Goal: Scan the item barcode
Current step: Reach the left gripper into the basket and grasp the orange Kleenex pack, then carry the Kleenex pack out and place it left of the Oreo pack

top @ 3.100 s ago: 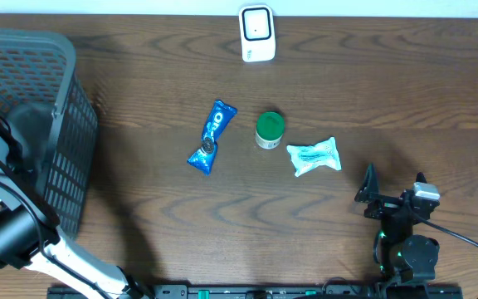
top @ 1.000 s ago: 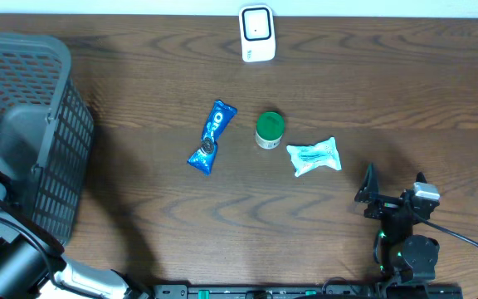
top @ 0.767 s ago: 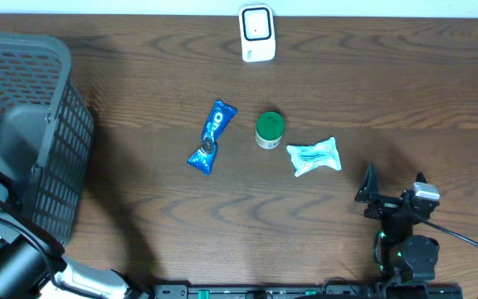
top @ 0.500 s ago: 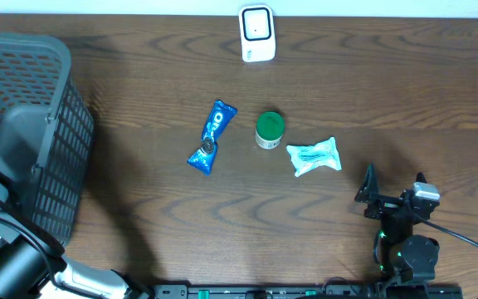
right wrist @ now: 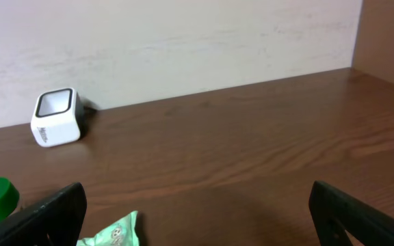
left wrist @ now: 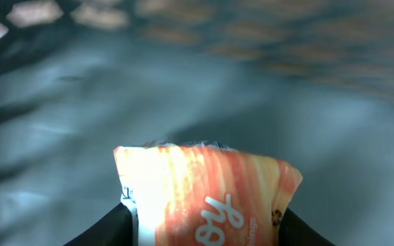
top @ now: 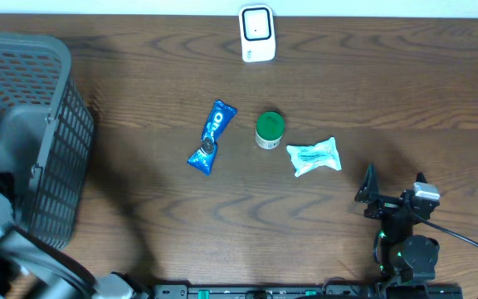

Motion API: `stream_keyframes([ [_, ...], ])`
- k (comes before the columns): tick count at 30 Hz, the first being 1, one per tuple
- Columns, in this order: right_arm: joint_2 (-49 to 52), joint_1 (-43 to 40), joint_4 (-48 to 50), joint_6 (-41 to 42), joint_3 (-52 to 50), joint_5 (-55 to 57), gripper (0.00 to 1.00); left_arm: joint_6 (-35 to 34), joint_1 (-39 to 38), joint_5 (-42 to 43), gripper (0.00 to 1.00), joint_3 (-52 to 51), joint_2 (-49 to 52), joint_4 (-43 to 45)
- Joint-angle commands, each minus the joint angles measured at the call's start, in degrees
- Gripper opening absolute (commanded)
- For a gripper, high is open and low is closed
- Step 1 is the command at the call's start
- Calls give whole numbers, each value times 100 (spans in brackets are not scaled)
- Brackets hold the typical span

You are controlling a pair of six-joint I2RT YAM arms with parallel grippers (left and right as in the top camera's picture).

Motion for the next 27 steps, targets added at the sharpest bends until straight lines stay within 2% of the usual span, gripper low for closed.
stream_keyframes([
  [1,-35,-68,-17,-85,-7,52,99,59,-199,1200,50,203,-1421,114],
  [7,-35,-68,-17,-85,-7,52,99,-223,-675,1631,55,264,-3200,599],
  [10,-35,-68,-17,-85,-7,50,99,-219,-1419,1788,56,262,-3838,754],
  [13,-35,-68,-17,-85,-7,50,99,85,-2306,2074,56,262,-3926,752],
  [17,-35,-68,-17,-85,-7,52,99,1329,-3941,1908,56,249,-3467,442],
  [21,-35,-68,-17,-85,-7,52,99,2339,-5324,868,56,249,-2498,-85],
  [24,-35,-68,-17,-85,-7,50,99,2404,-5995,-238,56,249,-1556,-332],
  [27,-35,-68,-17,-85,-7,52,99,1862,-6293,-793,56,249,-544,-343],
])
